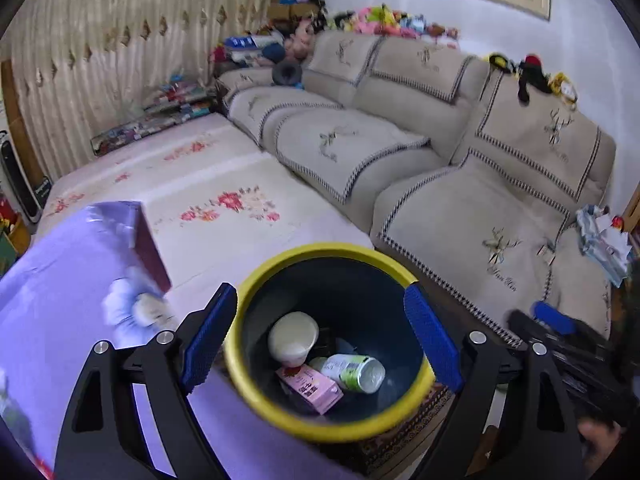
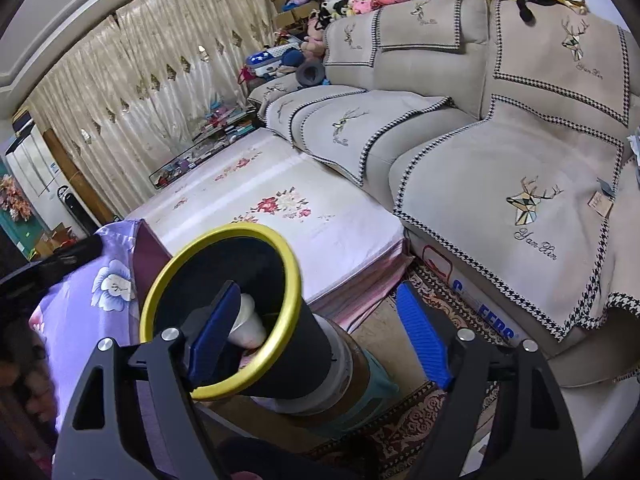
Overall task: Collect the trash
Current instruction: 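Carry the paper cup over the bin and open the left gripper, then move the right gripper to the white yogurt cup and grasp its rim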
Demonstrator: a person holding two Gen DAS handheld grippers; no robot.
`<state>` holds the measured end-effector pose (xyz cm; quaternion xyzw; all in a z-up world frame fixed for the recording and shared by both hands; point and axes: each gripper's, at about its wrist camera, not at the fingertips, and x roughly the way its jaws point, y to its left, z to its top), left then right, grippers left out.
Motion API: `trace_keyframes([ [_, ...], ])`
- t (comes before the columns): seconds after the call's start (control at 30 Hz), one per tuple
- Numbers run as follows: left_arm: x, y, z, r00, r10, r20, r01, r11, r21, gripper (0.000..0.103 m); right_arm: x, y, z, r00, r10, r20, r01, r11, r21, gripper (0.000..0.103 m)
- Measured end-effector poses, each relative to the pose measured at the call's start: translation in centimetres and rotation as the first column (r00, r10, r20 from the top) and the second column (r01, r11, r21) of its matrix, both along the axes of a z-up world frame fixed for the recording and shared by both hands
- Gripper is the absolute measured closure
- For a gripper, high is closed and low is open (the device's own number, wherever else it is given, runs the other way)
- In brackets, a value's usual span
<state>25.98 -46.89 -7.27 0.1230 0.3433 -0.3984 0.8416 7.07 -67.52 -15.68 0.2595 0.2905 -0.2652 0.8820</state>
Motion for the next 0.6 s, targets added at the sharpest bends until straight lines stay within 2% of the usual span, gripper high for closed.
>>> trace_keyframes([
  [0.07,-1.3,2.9,1.7,0.999,0.03,0.021,-0.029,0.999,-0.035,0.01,0.5,0.7,0.2,1.0,0.02,0.002,-0.02,1.0,-0.003,0.027],
  [0.13,-2.8,6.5,3.1,0.997,0.065,0.043,-0.062,0.996,-0.067,0.009,1.0,1.8,0.5,0.999,0.05,0.006,-0.049,0.999,-0.01,0.027],
  [0.33,-6.7,17.5,5.6,0.972,0.203,0.118,-0.192,0.976,-0.099,0.005,3.6,6.7,1.7,0.987,0.163,0.009,-0.163,0.986,-0.034,0.027],
  [0.43,-7.9,22.8,6.3,0.95,0.282,0.133,-0.27,0.958,-0.101,0.005,5.0,9.5,2.1,0.973,0.229,-0.001,-0.229,0.972,-0.049,0.027],
  [0.6,-10.0,31.9,6.8,0.895,0.419,0.156,-0.406,0.908,-0.105,0.005,7.2,15.3,2.5,0.933,0.36,-0.021,-0.36,0.93,-0.069,0.027],
])
